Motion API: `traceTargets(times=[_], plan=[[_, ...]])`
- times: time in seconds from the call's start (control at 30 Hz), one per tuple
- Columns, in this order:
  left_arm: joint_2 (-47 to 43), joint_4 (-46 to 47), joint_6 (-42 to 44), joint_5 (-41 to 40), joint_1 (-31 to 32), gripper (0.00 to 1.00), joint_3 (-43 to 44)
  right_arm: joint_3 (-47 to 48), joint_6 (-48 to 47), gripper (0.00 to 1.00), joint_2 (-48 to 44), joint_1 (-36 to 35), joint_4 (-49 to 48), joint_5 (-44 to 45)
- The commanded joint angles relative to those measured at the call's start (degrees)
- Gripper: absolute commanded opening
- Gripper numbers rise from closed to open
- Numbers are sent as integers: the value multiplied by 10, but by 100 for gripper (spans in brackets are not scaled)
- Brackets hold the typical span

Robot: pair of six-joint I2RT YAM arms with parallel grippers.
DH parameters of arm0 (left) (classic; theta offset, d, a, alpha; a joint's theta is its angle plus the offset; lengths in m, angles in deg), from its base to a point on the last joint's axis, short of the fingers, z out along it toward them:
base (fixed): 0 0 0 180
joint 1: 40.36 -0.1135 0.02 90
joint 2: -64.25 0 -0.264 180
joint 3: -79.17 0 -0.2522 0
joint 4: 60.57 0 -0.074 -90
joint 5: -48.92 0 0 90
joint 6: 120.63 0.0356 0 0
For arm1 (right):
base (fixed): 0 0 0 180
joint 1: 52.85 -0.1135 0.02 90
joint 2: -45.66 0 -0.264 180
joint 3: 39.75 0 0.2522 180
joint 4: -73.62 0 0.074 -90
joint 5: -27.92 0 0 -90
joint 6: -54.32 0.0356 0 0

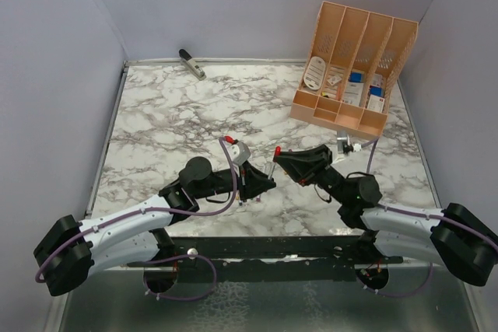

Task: Insert the pens into the pen caps

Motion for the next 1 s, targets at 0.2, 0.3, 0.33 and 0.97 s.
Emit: traceTargets(times=[0.2,0.3,0.33,0.97], plan=[[-15,137,6,-54,-4,0,30,-1,-40,1,-16,-13,188,-51],[-12,137,4,-49,-4,0,31,9,-45,3,-11,-13,184,-59],[-12,136,3,-47,-4,0,30,12,-47,6,-10,-13,180,-62],[-18,-21,-4,-191,-5,0,19,91,-144,46,-178,-13,361,31]])
